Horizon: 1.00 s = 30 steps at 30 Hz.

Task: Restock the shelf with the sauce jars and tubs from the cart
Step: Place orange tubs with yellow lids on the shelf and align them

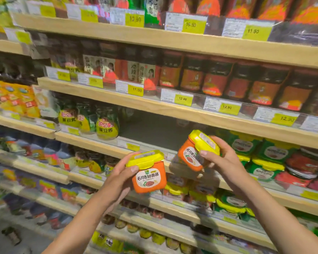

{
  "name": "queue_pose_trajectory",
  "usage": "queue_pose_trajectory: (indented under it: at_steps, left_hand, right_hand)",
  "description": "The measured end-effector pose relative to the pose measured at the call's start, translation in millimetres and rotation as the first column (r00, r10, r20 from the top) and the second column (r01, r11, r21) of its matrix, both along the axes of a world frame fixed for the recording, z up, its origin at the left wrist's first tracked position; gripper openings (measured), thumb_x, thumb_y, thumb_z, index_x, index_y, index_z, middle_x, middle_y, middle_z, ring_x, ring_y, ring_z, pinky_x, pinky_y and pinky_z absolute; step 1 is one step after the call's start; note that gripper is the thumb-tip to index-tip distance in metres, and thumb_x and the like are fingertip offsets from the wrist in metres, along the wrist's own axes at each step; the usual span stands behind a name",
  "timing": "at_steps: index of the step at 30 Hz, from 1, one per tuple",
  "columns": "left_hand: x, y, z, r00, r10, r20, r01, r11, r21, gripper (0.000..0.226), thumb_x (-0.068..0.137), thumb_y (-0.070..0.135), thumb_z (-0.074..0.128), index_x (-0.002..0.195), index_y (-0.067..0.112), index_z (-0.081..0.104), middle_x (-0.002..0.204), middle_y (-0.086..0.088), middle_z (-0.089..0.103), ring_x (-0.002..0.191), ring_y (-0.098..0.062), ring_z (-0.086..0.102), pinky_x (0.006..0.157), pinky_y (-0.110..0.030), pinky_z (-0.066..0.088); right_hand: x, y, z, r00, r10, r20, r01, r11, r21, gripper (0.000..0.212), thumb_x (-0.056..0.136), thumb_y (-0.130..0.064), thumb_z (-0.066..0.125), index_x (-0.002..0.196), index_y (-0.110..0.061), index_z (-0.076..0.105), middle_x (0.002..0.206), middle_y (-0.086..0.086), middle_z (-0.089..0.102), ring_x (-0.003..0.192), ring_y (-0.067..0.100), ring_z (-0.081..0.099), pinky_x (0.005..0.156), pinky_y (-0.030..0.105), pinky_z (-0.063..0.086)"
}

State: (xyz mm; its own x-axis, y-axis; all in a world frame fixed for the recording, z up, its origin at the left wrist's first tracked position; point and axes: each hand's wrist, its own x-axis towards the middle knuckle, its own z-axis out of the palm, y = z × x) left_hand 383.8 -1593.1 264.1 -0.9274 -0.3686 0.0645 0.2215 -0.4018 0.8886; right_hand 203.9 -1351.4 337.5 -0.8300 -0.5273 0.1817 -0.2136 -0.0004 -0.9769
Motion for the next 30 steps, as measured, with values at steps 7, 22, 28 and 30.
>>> queue_pose_trajectory:
  at_steps: [7, 22, 28, 30]
  left_hand:
    - [3.7, -19.5, -9.1, 0.999, -0.05, 0.006, 0.05, 0.997, -0.059, 0.096, 0.05, 0.053, 0.094, 0.135, 0.027, 0.059, 0.132, -0.012, 0.066, 0.123, -0.035, 0.062, 0.107, -0.06, 0.041]
    - [10.9, -39.4, -23.8, 0.999, -0.043, 0.01, 0.043, 0.997, -0.066, 0.095, 0.054, 0.048, 0.095, 0.137, 0.023, 0.056, 0.133, -0.014, 0.065, 0.121, -0.037, 0.063, 0.098, -0.056, 0.05]
    - [0.5, -36.6, -22.1, 0.999, -0.038, 0.01, 0.038, 0.997, -0.067, 0.1, 0.049, 0.049, 0.096, 0.136, 0.022, 0.056, 0.127, -0.01, 0.069, 0.112, -0.029, 0.069, 0.073, -0.035, 0.061]
    - [-3.2, -36.3, -20.9, 0.999, -0.043, 0.008, 0.044, 0.996, -0.078, 0.094, 0.054, 0.043, 0.094, 0.137, 0.022, 0.055, 0.128, -0.01, 0.068, 0.11, -0.029, 0.069, 0.071, -0.034, 0.06]
  right_hand:
    - [-25.1, -51.5, 15.6, 0.974, -0.201, -0.103, 0.224, 0.92, 0.322, 0.039, 0.069, -0.043, 0.086, 0.078, -0.009, 0.068, 0.077, 0.006, 0.071, 0.069, 0.019, 0.066, 0.059, 0.029, 0.045]
    - [-48.3, -95.4, -1.9, 0.897, 0.081, -0.434, 0.349, 0.472, 0.81, 0.051, 0.095, -0.058, 0.049, 0.104, -0.011, 0.064, 0.109, 0.007, 0.066, 0.091, 0.025, 0.06, 0.078, 0.033, 0.046]
    - [-31.5, -116.4, -12.7, 0.599, 0.259, -0.758, 0.599, 0.483, 0.639, 0.033, 0.097, -0.049, 0.035, 0.079, -0.026, 0.049, 0.097, 0.003, 0.068, 0.089, 0.028, 0.064, 0.069, 0.035, 0.047]
    - [-36.8, -117.6, -15.2, 0.646, 0.271, -0.714, 0.582, 0.43, 0.69, 0.042, 0.097, -0.055, 0.025, 0.079, -0.026, 0.049, 0.1, 0.003, 0.065, 0.093, 0.028, 0.063, 0.07, 0.035, 0.042]
